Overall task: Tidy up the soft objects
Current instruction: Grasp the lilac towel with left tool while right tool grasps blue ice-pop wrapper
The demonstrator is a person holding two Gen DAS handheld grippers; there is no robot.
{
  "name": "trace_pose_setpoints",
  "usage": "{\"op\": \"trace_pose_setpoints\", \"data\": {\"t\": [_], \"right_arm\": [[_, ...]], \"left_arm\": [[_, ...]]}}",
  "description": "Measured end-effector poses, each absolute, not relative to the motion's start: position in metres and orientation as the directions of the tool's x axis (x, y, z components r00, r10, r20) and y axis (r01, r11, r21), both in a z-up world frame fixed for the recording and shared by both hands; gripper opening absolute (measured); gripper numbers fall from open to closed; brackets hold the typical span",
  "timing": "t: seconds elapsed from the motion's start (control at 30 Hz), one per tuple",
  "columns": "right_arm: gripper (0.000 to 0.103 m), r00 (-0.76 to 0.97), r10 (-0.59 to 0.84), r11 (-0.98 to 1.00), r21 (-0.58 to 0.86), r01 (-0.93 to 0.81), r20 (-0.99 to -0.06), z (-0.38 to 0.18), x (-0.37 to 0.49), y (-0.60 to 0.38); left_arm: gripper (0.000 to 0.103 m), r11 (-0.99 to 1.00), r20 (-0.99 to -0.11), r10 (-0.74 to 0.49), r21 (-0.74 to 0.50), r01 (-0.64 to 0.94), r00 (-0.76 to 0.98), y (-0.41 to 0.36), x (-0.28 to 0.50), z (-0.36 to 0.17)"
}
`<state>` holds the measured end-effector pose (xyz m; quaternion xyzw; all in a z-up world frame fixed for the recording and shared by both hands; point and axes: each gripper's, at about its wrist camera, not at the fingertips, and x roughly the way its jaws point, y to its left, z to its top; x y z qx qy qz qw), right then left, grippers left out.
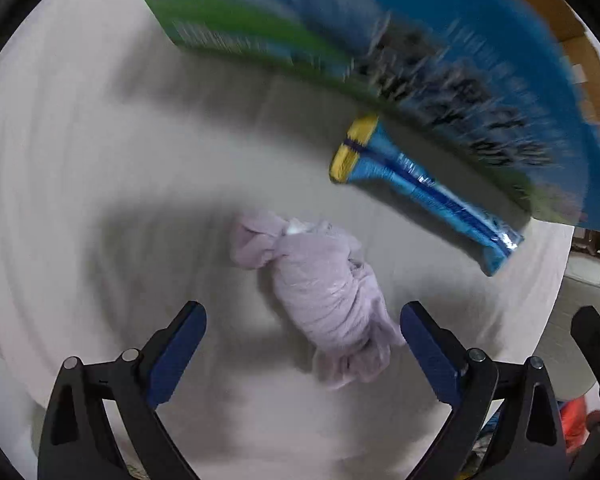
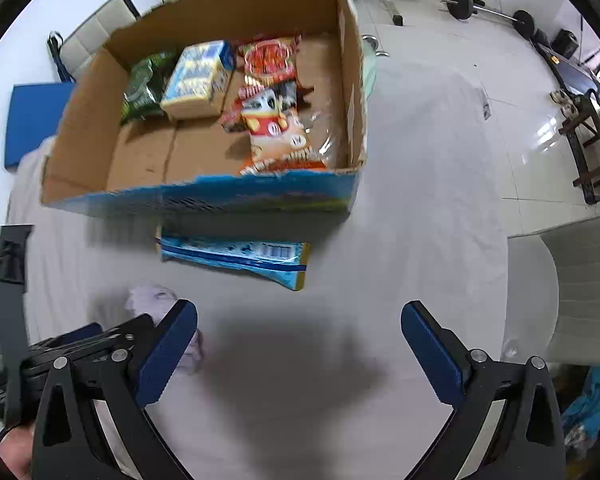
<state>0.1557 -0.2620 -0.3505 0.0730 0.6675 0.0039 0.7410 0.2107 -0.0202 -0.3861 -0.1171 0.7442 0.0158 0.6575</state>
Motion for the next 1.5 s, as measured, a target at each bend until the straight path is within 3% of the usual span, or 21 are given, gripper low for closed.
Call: {"op": "trace_pose_setpoints", "data": {"t": [0.03,0.07,0.1,0.13,0.17,0.2,0.33,0.5,0.77,0.9,0.97,1.13,1.3,1.4,1.5], "right_arm": [[0.103,0.108,0.098,0.992,0.106,0.075,-0.989,-0.355,0.157,-0.260],[0.103,0.107,0.092,0.994,0.097,0.047,-0.990,-0.359,0.158,-0.256],[0.101,0.108,0.086,0.996,0.088,0.021,-0.990,-0.362,0.160,-0.252],[0.098,0.115,0.070,0.997,0.067,-0.028,-0.991,-0.364,0.161,-0.243],[0.096,0.118,0.057,0.996,0.049,-0.074,-0.991,-0.367,0.163,-0.235],[0.092,0.121,0.042,0.992,0.026,-0.125,-0.992,-0.370,0.165,-0.226],[0.070,0.153,-0.028,0.941,-0.078,-0.329,-0.988,-0.379,0.165,-0.186],[0.055,0.227,-0.118,0.810,-0.226,-0.540,-0.967,-0.398,0.159,-0.143],[0.052,0.280,-0.215,0.584,-0.353,-0.731,-0.936,-0.434,0.153,-0.104],[0.050,0.236,-0.238,0.566,-0.332,-0.755,-0.942,-0.453,0.160,-0.101],[0.045,0.230,-0.218,0.574,-0.315,-0.755,-0.948,-0.456,0.160,-0.101],[0.025,0.171,-0.220,0.613,-0.273,-0.741,-0.960,-0.457,0.167,-0.101],[0.018,0.032,-0.178,0.762,-0.158,-0.628,-0.983,-0.459,0.161,-0.112],[0.017,-0.170,-0.060,0.939,0.002,-0.344,-0.984,-0.461,0.159,-0.142],[0.017,-0.275,0.085,0.984,0.124,-0.125,-0.958,-0.466,0.150,-0.166]], "left_arm": [[0.091,0.973,-0.981,-0.155,-0.131,-0.190,-0.120,-0.023,0.210,-0.395],[0.075,0.974,-0.980,-0.157,-0.133,-0.185,-0.125,-0.024,0.210,-0.400],[0.066,0.974,-0.977,-0.165,-0.140,-0.179,-0.134,-0.025,0.208,-0.405],[0.061,0.976,-0.980,-0.160,-0.140,-0.165,-0.116,-0.026,0.207,-0.402],[0.044,0.979,-0.982,-0.159,-0.143,-0.145,-0.100,-0.027,0.206,-0.398],[0.041,0.981,-0.982,-0.160,-0.147,-0.125,-0.097,-0.028,0.204,-0.396],[0.040,0.990,-0.993,-0.099,-0.092,-0.107,-0.068,-0.011,0.191,-0.389],[0.040,0.986,-0.993,-0.098,-0.088,-0.141,-0.066,0.011,0.178,-0.388],[0.040,0.984,-0.993,-0.103,-0.094,-0.149,-0.056,0.009,0.188,-0.386],[0.040,0.983,-0.992,-0.111,-0.102,-0.153,-0.055,0.012,0.184,-0.391],[0.040,0.982,-0.991,-0.118,-0.108,-0.156,-0.056,0.016,0.186,-0.392],[0.040,0.984,-0.992,-0.115,-0.106,-0.143,-0.053,0.019,0.187,-0.393],[0.040,0.986,-0.993,-0.108,-0.100,-0.135,-0.052,0.019,0.188,-0.391],[0.040,0.988,-0.994,-0.099,-0.092,-0.124,-0.050,0.019,0.184,-0.392],[0.040,0.989,-0.994,-0.095,-0.088,-0.117,-0.051,0.019,0.181,-0.394]]}}
